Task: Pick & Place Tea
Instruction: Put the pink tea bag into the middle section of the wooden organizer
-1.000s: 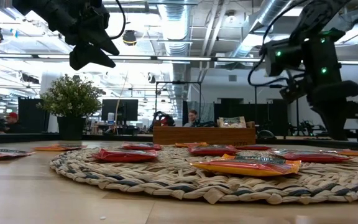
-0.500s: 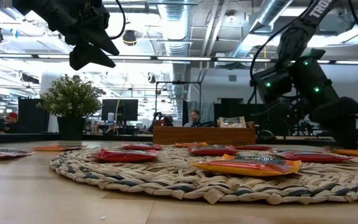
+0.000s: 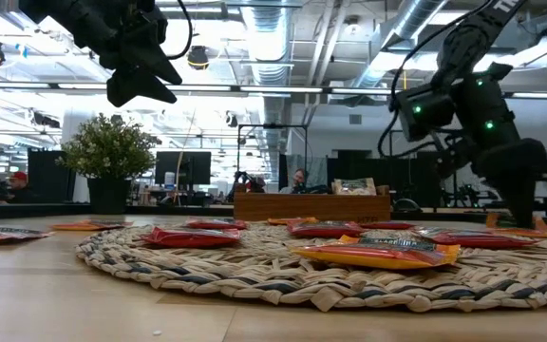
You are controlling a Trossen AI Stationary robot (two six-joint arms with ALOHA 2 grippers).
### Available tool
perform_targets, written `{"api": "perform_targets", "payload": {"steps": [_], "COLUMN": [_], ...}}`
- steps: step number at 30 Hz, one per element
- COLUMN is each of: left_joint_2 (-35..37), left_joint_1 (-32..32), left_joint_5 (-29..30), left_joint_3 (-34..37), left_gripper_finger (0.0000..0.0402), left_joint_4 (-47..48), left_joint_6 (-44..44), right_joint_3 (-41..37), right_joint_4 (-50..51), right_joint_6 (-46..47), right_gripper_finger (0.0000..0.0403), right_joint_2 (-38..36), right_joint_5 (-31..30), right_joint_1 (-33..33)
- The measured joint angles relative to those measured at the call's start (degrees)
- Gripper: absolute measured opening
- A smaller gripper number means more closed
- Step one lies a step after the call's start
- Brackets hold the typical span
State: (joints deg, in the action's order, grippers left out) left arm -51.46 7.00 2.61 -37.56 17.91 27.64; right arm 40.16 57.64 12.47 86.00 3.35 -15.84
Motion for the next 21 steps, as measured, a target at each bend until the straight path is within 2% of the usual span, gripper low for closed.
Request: {"api": "perform_targets", "payload": {"steps": [11, 18, 21], "left_joint_2": [0.0, 0.0, 0.0], "left_joint_1": [0.0, 0.0, 0.0], "left_joint_5": [0.0, 0.0, 0.0], "left_joint_3": [0.0, 0.0, 0.0], "left_gripper_finger": [0.0177, 0.0177, 0.0177], "left_joint_4": [0.0, -0.8, -1.6], "left_joint_6": [0.0, 0.1, 0.1], "right_joint_3": [0.9, 8.5, 13.6], "right_joint_4": [12.0, 16.5, 16.7], "right_joint_6": [2.6, 5.7, 5.6], "right_gripper_finger": [0.0001, 0.0000, 0.0000], "right_joint_2": [-8.5, -12.6, -13.1], "right_joint_5": [-5.3, -11.1, -16.7], "right_joint_1": [2.6, 8.7, 12.3]}}
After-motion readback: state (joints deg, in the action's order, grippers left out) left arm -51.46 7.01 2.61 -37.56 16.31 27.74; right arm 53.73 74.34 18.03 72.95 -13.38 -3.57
